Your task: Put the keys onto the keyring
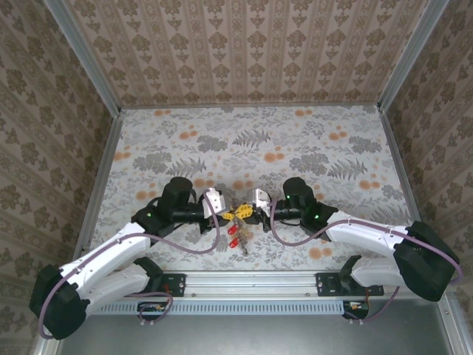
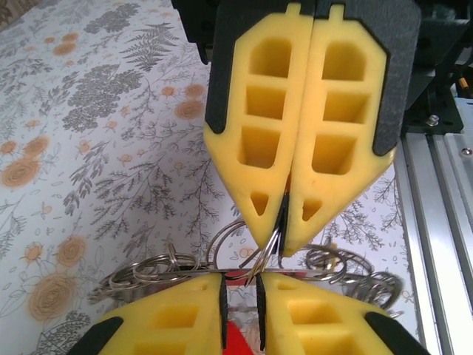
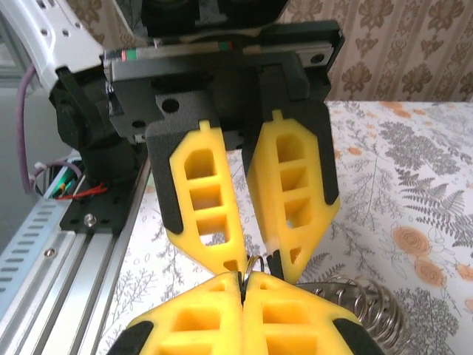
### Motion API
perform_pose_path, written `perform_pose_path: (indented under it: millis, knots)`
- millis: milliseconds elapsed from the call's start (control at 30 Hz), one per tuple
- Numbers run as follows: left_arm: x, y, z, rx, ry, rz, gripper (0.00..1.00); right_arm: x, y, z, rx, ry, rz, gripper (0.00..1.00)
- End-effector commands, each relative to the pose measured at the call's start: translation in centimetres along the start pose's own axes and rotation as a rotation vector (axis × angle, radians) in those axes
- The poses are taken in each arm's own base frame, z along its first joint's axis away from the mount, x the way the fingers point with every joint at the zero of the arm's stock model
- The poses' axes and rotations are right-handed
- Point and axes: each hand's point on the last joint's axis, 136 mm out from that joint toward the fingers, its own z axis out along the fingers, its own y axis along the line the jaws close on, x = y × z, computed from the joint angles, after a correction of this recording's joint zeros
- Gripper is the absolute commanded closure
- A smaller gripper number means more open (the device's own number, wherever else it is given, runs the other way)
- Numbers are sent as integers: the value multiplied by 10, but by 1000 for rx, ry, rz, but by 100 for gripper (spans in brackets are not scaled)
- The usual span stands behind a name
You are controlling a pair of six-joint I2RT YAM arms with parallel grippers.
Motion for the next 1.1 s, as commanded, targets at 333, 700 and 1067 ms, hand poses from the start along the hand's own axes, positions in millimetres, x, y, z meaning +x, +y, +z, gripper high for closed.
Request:
perform_pose_path:
  millis: [333,700,1067]
  knots:
    - [-45,-43,-6,228,-156,208,76,0,1,-3,8,36,-79,100]
    - [-5,-33,-10,89,-50,161,71,-3,0,-6,16,24,-71,100]
    - [4,-9,-3,-21,10,156,69,-10,1,-4,-4,21,-79,100]
